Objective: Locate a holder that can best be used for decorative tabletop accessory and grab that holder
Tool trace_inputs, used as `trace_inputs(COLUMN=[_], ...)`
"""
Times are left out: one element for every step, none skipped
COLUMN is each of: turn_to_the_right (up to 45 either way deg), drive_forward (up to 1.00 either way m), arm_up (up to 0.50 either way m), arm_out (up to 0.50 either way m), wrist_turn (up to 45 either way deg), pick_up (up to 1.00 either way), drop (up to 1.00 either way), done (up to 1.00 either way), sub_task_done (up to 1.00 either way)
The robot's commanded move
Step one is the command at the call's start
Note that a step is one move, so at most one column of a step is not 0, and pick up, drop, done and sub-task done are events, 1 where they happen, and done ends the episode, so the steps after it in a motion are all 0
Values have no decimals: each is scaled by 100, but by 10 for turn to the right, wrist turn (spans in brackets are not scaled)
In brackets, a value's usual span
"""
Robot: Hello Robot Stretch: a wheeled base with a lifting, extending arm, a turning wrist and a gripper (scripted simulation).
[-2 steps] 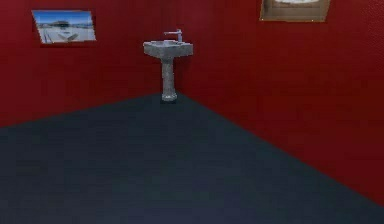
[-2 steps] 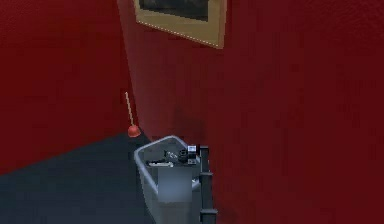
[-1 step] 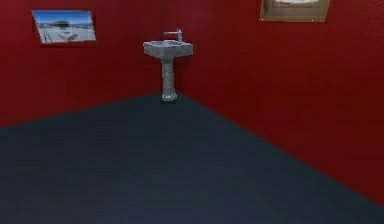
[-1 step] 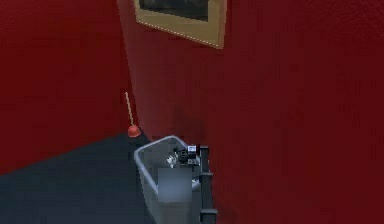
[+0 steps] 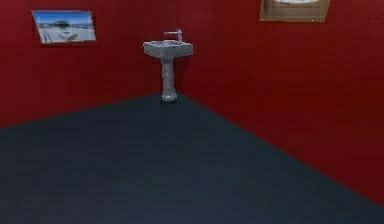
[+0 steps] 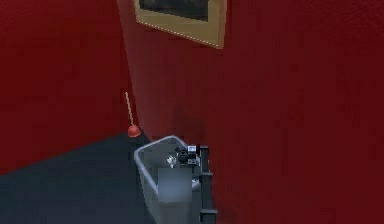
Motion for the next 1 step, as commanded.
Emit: trace_inputs(turn_to_the_right=[0], drive_forward=[0], arm_up=[-30], arm_out=[0], wrist_turn=[0], pick_up=[0], drop=[0], done=[0], sub_task_done=[0])
